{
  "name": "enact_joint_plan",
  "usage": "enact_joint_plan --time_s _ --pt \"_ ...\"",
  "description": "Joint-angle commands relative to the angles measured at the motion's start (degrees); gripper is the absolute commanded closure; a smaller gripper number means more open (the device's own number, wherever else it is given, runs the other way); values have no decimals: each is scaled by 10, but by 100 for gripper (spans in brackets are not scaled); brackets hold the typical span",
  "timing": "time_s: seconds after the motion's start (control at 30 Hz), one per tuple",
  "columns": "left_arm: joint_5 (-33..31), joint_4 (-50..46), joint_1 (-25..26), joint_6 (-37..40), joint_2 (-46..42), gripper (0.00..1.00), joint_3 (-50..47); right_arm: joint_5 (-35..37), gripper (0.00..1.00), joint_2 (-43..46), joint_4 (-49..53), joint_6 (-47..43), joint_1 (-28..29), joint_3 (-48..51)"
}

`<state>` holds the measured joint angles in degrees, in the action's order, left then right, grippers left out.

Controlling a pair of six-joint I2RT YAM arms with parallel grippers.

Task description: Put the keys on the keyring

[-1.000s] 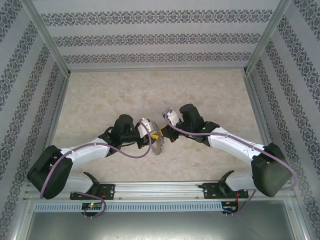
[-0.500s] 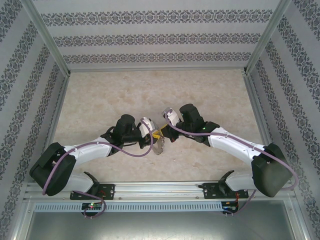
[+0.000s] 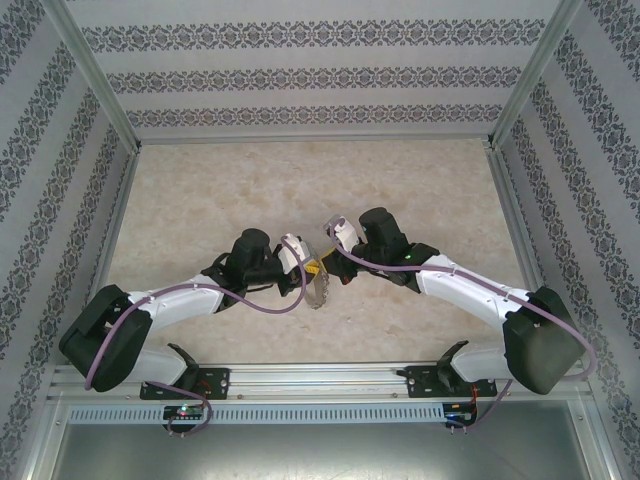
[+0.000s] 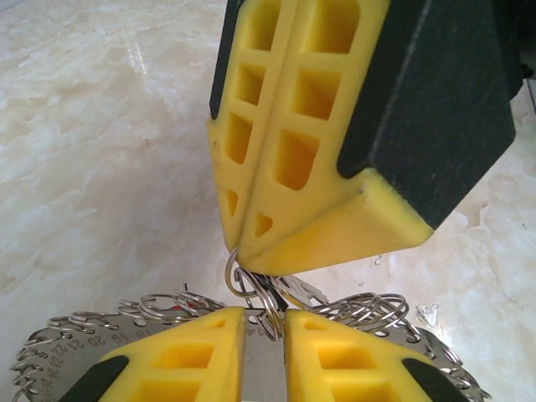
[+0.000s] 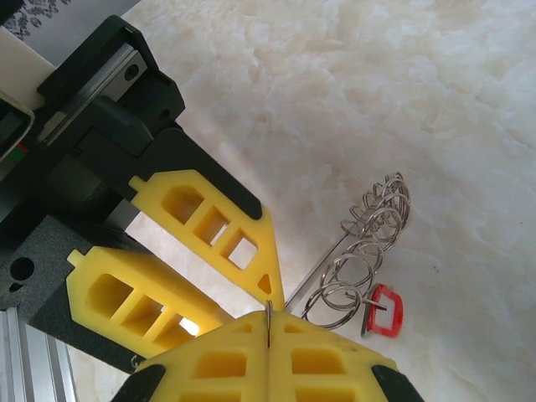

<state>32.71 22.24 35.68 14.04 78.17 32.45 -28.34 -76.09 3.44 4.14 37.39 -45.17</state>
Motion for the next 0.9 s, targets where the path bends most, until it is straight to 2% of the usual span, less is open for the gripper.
enact_joint_plan --time_s 0.0,0.1,0.17,0.23,0.57,0.87 --pt "-9 -19 8 22 -12 81 17 -7 100 16 -3 -13 8 -11" --pt "-19 -19 7 23 -16 82 16 -14 100 17 -2 -13 8 -12" --pt "-22 -18 7 23 -15 89 18 -15 100 17 0 -15 8 -11" --pt "-18 -19 7 24 -12 91 22 -16 100 16 1 -15 8 -12" --pt "4 -16 8 27 -3 82 31 -22 100 13 4 -13 11 -16" --pt "3 -27 8 40 0 94 32 -16 100 19 14 -20 10 -18"
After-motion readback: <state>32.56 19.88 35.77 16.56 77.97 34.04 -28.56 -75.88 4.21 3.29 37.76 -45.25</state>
